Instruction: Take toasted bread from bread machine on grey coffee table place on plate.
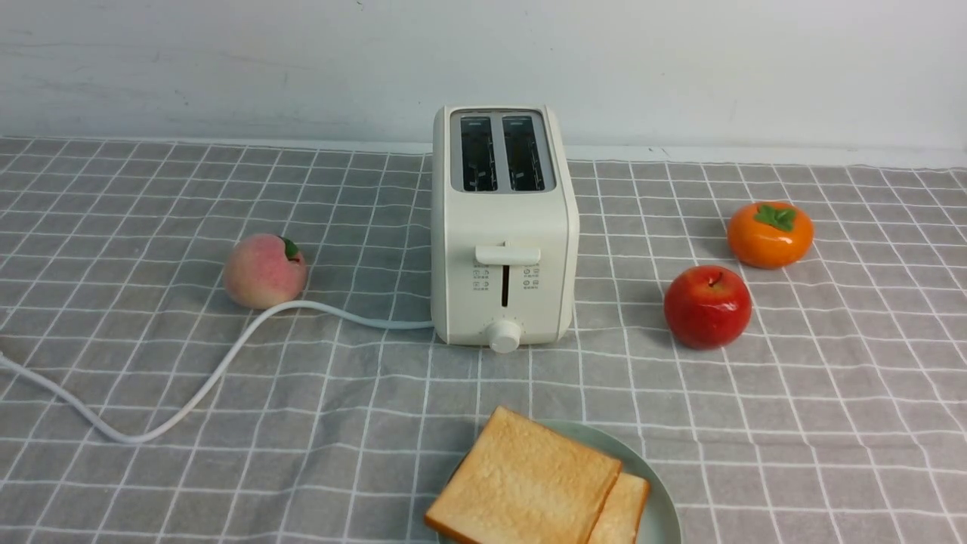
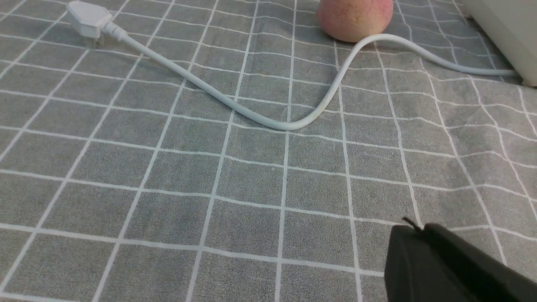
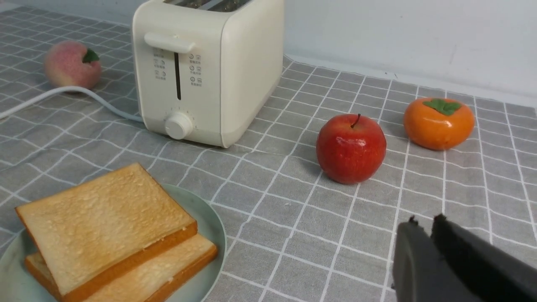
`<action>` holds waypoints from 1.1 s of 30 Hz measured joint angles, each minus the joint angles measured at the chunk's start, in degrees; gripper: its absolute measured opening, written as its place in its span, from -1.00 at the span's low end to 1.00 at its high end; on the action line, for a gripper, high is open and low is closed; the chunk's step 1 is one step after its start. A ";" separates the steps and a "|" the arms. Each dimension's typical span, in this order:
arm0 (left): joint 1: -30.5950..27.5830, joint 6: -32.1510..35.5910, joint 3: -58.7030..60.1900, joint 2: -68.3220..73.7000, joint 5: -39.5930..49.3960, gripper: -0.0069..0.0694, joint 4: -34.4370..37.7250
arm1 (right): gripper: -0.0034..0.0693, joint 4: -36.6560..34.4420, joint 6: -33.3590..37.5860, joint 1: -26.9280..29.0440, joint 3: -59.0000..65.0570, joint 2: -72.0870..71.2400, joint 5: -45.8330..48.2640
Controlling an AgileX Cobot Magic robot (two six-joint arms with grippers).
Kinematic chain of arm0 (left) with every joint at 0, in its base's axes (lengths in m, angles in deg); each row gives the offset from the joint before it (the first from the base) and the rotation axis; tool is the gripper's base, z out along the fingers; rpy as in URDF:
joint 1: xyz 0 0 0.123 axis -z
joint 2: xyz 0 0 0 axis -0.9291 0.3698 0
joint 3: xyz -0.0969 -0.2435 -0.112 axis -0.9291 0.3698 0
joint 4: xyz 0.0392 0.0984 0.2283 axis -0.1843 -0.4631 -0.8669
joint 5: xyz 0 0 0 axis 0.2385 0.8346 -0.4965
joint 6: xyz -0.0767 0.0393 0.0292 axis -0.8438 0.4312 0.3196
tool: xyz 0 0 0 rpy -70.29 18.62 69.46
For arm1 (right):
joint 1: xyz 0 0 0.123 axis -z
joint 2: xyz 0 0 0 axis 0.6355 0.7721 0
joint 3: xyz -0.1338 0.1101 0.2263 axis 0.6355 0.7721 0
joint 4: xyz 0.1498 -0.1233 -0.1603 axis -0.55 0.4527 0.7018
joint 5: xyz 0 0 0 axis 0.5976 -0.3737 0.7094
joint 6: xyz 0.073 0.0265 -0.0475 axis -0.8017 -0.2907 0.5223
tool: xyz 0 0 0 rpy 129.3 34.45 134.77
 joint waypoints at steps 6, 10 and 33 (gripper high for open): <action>0.00 0.00 0.00 0.00 -0.13 -0.77 0.00 | -0.70 0.81 0.00 3.29 0.06 -6.51 0.00; 0.00 0.00 0.00 0.00 -0.13 -0.76 0.00 | -0.68 -2.05 0.83 5.60 0.96 -7.09 0.07; 0.00 0.00 0.06 0.00 -0.14 -0.72 0.00 | -0.60 -24.96 19.97 23.65 11.53 -7.68 4.25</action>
